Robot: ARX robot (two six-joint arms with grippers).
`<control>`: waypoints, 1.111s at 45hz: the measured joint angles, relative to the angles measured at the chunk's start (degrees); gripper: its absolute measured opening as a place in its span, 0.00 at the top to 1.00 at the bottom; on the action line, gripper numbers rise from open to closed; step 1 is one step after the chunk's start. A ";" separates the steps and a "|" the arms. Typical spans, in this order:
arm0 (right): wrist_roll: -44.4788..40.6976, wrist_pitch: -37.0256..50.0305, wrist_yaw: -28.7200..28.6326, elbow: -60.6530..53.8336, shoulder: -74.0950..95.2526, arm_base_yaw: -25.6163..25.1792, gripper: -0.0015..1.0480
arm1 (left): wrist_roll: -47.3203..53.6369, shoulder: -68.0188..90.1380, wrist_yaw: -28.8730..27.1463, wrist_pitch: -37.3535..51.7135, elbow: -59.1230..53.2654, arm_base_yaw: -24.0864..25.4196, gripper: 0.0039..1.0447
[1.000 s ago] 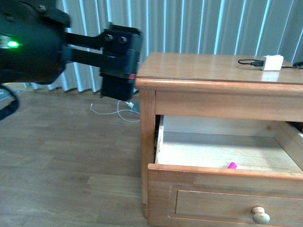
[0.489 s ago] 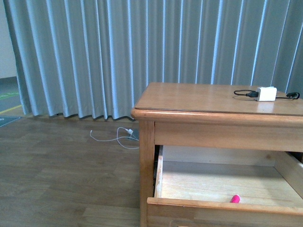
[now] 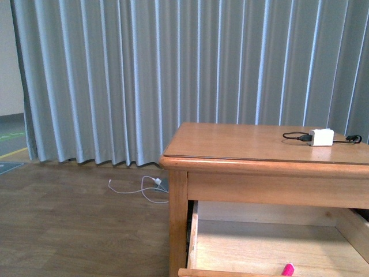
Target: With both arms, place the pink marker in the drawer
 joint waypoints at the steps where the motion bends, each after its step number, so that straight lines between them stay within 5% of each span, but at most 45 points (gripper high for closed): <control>1: 0.00 0.00 0.00 0.00 0.00 0.00 0.08 | 0.33 -0.35 0.20 0.00 -0.44 0.31 0.44; 6: 0.00 0.00 0.00 0.00 0.00 0.00 0.08 | 1.73 -2.58 6.73 -0.07 -2.51 5.57 0.63; 16: 0.00 0.00 0.00 0.00 0.00 0.00 0.08 | 2.21 -6.14 7.30 -0.87 -5.09 7.37 0.97; 50: 0.00 0.00 0.00 -0.13 0.00 -0.02 0.08 | 2.71 -23.04 7.30 -12.72 -8.96 7.45 0.96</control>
